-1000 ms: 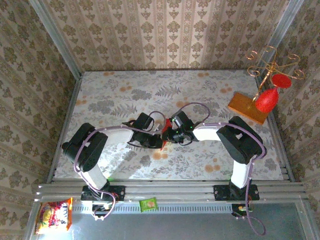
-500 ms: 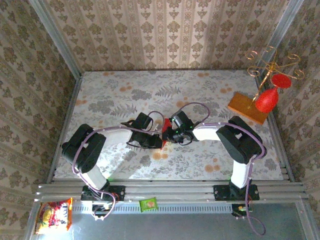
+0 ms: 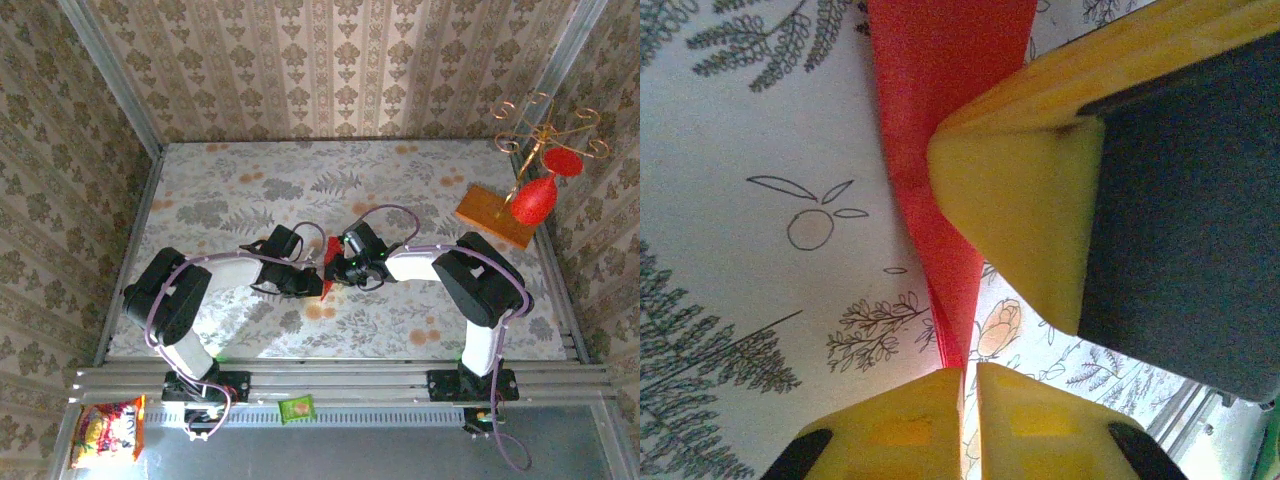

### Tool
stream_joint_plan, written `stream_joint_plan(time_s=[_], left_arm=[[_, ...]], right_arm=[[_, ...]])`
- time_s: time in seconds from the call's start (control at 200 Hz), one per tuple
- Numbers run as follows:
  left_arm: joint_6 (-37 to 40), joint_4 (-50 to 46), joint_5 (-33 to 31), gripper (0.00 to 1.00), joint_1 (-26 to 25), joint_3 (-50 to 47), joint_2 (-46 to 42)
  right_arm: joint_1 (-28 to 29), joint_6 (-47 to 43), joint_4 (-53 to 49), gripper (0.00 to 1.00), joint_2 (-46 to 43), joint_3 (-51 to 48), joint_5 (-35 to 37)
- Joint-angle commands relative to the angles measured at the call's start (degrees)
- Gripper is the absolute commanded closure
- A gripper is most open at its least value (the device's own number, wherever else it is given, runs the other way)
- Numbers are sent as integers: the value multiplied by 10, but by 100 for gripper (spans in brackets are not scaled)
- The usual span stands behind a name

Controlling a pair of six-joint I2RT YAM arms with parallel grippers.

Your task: Fold a paper plane with a square sheet of paper (pick it up from the middle)

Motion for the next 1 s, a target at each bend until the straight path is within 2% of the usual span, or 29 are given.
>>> stream_joint_plan(time_s=[0.0,0.18,0.485,0.995], left_arm=[[-7,5,13,89,2,-6,11],[-4,1,13,89,1,-6,15],[-9,12,13,97,-9,-3,22],[-11,6,-7,98,-26,-3,42]], right_arm=[[-3,4,-17,83,18,5,12],[-3,4,-18,83,17,6,12],[-3,4,-19,83,17,5,14],[-6,9,-16,83,20,-1,16]])
